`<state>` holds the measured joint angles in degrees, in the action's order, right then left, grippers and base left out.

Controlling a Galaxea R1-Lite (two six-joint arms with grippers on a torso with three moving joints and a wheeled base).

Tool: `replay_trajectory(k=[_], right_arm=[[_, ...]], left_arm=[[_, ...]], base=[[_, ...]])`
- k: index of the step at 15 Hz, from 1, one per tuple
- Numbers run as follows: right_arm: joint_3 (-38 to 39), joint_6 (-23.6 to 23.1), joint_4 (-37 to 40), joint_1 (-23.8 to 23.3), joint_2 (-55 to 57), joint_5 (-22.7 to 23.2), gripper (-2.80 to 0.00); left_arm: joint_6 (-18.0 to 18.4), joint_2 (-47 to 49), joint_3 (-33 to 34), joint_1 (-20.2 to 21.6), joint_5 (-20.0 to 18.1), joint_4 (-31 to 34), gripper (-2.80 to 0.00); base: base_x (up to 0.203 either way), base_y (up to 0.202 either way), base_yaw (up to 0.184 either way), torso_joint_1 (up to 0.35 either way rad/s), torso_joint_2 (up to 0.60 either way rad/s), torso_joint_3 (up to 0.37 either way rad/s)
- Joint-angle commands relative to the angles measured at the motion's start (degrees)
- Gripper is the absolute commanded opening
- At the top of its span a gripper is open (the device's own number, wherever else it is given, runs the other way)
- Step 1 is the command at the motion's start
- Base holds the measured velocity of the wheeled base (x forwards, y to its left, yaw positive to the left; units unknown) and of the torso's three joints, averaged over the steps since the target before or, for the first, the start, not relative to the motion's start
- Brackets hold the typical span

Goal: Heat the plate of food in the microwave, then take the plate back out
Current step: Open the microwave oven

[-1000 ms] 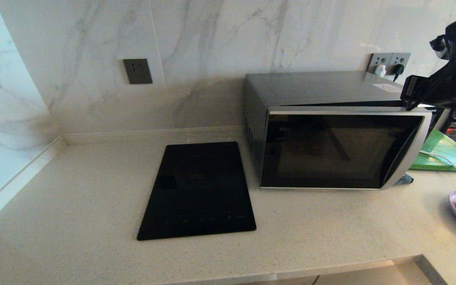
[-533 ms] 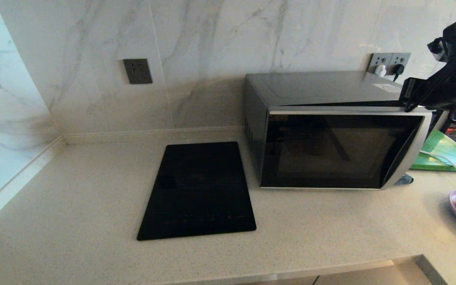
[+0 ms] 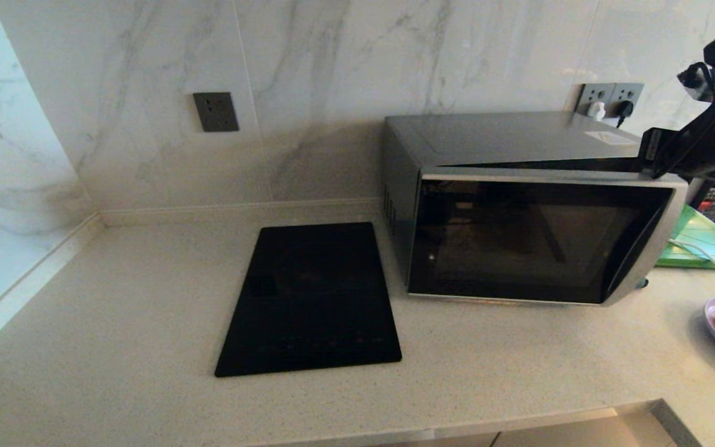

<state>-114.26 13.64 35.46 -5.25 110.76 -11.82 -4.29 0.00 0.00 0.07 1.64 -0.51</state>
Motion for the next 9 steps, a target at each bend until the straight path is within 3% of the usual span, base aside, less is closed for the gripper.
replay_trajectory(k=[1, 9], right_arm=[[1.22, 0.15, 1.22, 0.06, -1.62, 0.19, -2.8], [7.36, 0.2, 6.17, 0.15, -8.89, 4.0, -2.8]], left_arm=[[-0.02, 0.09, 0.0, 0.01, 0.03, -0.02, -2.8], [-0.02, 0.09, 0.0, 0.01, 0.03, -0.02, -2.8]], base=[[0.0, 0.0, 0.0, 0.0, 0.0, 0.0], [0.0, 0.0, 0.0, 0.0, 0.0, 0.0]])
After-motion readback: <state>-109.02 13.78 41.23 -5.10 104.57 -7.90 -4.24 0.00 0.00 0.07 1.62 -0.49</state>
